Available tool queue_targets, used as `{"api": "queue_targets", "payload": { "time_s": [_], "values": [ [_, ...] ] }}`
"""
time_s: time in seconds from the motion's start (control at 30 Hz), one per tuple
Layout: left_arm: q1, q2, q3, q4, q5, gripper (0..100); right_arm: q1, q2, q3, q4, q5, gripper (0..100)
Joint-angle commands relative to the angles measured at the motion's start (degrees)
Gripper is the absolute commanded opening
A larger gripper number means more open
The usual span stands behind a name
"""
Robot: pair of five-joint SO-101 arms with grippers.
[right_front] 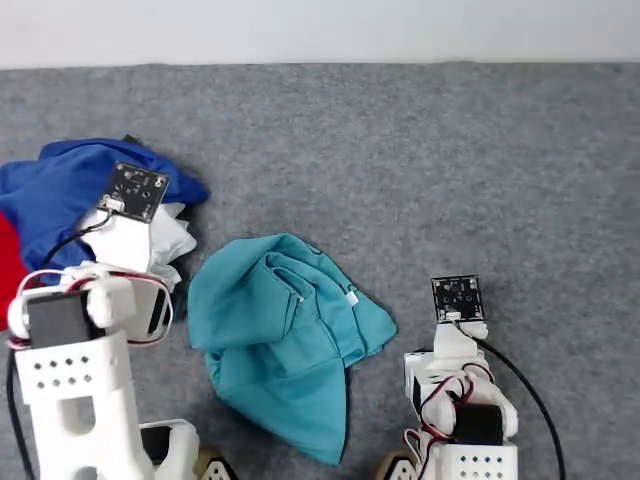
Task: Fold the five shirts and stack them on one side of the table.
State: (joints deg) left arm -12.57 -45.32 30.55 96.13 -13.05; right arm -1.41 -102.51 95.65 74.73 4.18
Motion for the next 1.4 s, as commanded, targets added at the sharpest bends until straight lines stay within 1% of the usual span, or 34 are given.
{"api": "queue_targets", "payload": {
  "time_s": [0.0,0.07,0.13,0.2,0.3,0.43,0.57,0.67,0.8,0.97,1.1,1.2,1.3,1.37],
  "values": [
    [-0.62,0.0,-1.63,1.67,1.14,16,-1.98,-0.84,0.79,-1.54,0.26,1.1],
    [-0.62,-0.26,-1.63,2.29,1.14,15,-2.95,-0.84,-0.18,-2.77,0.7,1.0],
    [-1.76,-0.26,-1.63,2.81,1.23,15,-1.98,-0.84,-3.87,-4.35,0.7,1.1],
    [-5.1,-0.26,-1.63,2.73,1.23,15,-1.36,-0.4,-8.62,-7.25,0.35,0.9],
    [-12.48,-0.26,-1.63,2.55,0.88,15,-1.54,-0.13,-15.03,-8.22,-0.62,0.9],
    [-18.73,-0.35,-1.63,2.64,0.79,15,-1.63,3.38,-20.75,-6.73,-0.35,0.9],
    [-21.8,-0.35,-1.71,2.64,1.05,15,-1.63,14.55,-29.98,-2.51,-0.79,0.9],
    [-22.59,-0.35,-1.8,2.55,1.05,15,-1.98,25.27,-40.0,3.12,-0.88,0.9],
    [-22.59,-0.35,-1.71,2.81,1.14,15,-4.88,37.76,-51.16,13.76,-0.79,0.9],
    [-22.59,-0.35,-1.63,2.9,1.14,15,-10.86,46.37,-56.79,24.22,-0.44,0.9],
    [-22.68,-0.35,-1.71,2.99,0.79,9,-18.42,50.24,-57.93,24.4,0.62,1.0],
    [-22.68,-0.35,-1.71,3.6,0.7,7,-24.22,53.58,-59.69,24.13,6.07,0.9],
    [-22.86,-0.35,-1.71,3.52,0.7,7,-24.66,59.12,-63.91,23.69,8.53,0.9],
    [-25.49,-0.35,-2.07,3.78,0.97,7,-24.75,64.13,-67.43,23.52,8.88,1.1]
  ]
}}
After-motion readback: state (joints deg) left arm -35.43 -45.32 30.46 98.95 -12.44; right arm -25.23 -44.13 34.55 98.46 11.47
